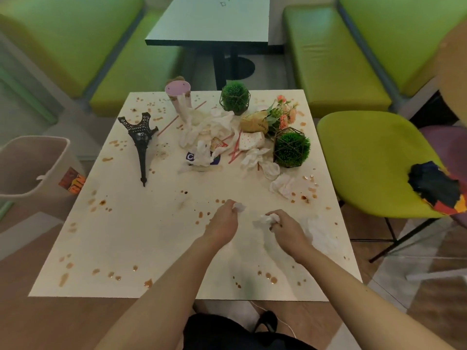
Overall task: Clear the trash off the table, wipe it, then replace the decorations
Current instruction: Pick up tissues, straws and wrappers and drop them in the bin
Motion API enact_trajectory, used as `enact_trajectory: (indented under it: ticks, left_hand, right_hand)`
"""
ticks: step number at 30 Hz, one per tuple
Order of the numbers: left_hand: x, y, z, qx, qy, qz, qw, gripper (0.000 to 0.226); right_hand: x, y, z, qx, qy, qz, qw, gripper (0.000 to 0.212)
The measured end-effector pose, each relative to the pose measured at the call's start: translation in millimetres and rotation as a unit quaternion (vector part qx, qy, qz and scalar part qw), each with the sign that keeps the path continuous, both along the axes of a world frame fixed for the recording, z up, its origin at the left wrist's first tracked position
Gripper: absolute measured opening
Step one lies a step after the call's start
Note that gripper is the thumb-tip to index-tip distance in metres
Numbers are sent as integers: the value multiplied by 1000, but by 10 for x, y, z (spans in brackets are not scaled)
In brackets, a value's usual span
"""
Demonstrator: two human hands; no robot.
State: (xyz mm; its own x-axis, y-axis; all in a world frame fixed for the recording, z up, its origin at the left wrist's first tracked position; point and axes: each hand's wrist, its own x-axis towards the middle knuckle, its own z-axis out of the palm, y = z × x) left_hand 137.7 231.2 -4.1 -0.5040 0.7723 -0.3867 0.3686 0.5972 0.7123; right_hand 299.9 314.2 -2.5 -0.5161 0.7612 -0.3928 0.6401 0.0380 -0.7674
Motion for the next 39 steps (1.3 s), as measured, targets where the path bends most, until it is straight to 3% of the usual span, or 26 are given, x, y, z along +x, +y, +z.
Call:
enact_trajectory:
  ticks: [3,8,13,19,23,26,31,34,37,39]
  left_hand:
    - [-154,-69,114,19,-21,40,999,30]
    - [-526,-297,272,49,-36,125,990,43]
    - [-1208,-692,404,94,-58,225,968,42]
    - [-2056,-1182,724,94,35,315,944,55]
    - [-2672,-1486,894,131,16,372,919,45]
    - [-3145,-1688,1012,142,-3,376,916,35]
    - [-3867,-2048,1060,190,1,414,890,30]
    - [-4043,-2228,1132,178,87,406,892,33]
    - [-4156,-2356,1170,208,121,458,856,25]
    - [-4240,-2395,1129,183,161,468,850,18]
  right_hand:
    - [-261,-55,185,-90,50,-21,994,16]
    - [-778,-187,400,-176,71,-16,982,35]
    - [-1575,-421,553,-176,74,38,981,17]
    - [-2615,-796,843,-164,110,85,976,29]
    - [-3277,-1071,1057,-177,132,106,970,18]
    - [-3722,-1279,1212,-186,149,120,964,36]
    - [-4480,-1527,1321,-124,137,183,966,22]
    - [-4852,-1687,1328,-55,159,206,964,25]
    - [-5147,-1837,1272,20,170,212,962,24]
    - [-5299,-1920,1184,67,177,237,953,24]
